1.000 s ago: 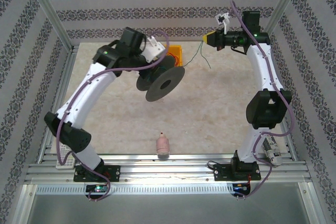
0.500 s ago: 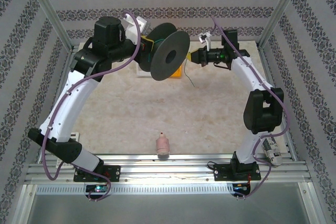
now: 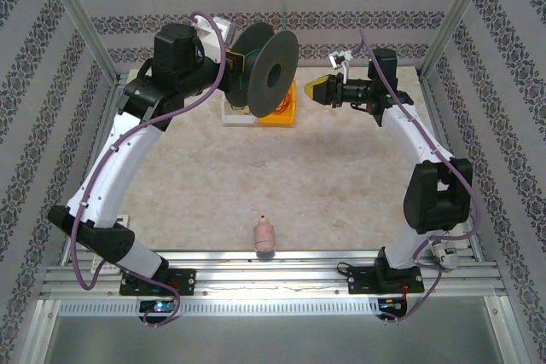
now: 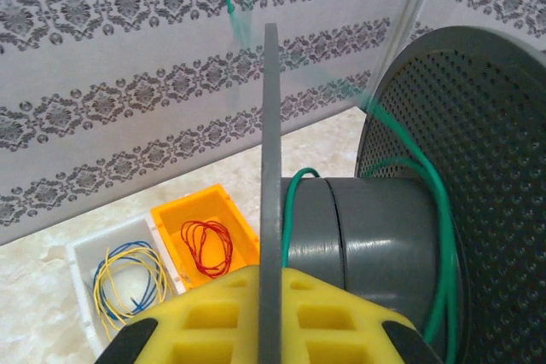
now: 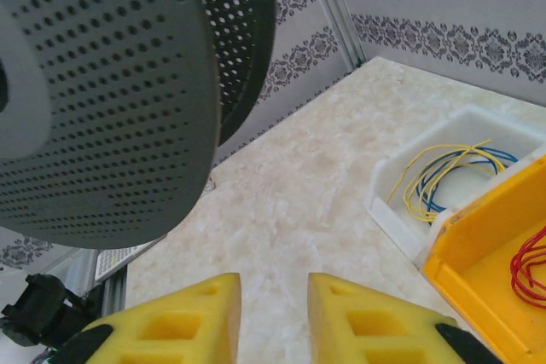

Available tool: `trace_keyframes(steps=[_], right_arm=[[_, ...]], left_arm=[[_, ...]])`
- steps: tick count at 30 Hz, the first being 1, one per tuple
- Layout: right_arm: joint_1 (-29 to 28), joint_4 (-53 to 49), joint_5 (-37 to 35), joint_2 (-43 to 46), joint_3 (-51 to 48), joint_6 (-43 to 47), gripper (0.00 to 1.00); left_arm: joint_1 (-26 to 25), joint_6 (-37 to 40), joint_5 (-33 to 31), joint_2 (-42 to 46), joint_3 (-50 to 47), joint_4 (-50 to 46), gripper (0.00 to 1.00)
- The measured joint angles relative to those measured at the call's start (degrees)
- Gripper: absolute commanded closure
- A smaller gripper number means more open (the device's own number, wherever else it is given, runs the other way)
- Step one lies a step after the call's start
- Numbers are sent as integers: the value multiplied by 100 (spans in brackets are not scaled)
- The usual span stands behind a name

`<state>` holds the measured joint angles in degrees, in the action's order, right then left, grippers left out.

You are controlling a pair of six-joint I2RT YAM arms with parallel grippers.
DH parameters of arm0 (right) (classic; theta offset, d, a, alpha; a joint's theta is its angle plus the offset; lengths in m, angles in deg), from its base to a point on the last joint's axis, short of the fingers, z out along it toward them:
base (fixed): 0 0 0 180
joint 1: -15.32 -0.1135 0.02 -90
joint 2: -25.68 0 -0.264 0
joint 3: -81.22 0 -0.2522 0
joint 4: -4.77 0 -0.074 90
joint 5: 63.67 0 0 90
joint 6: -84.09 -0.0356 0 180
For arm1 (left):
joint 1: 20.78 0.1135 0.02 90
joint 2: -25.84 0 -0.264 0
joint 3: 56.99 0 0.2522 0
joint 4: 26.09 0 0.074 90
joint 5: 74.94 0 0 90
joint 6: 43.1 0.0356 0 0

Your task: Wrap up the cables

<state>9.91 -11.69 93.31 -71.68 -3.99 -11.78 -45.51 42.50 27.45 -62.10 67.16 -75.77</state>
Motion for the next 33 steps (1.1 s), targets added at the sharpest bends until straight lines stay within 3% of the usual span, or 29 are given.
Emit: trace_keyframes(steps=[11, 17, 22, 33], right_arm=[[39, -133, -195, 249, -168, 98, 43], [157, -476, -343, 1008, -247, 273, 26], [192, -442, -354, 1646, -33, 94, 2], [348, 691, -492, 1401, 1620, -1246, 5]], left_arm=[[0, -81, 7, -15, 195, -48, 100], [-7, -50, 87, -59, 369, -348, 100], [-116, 28, 26, -142, 330, -549, 100], [-540, 114, -48, -466, 146, -682, 100]])
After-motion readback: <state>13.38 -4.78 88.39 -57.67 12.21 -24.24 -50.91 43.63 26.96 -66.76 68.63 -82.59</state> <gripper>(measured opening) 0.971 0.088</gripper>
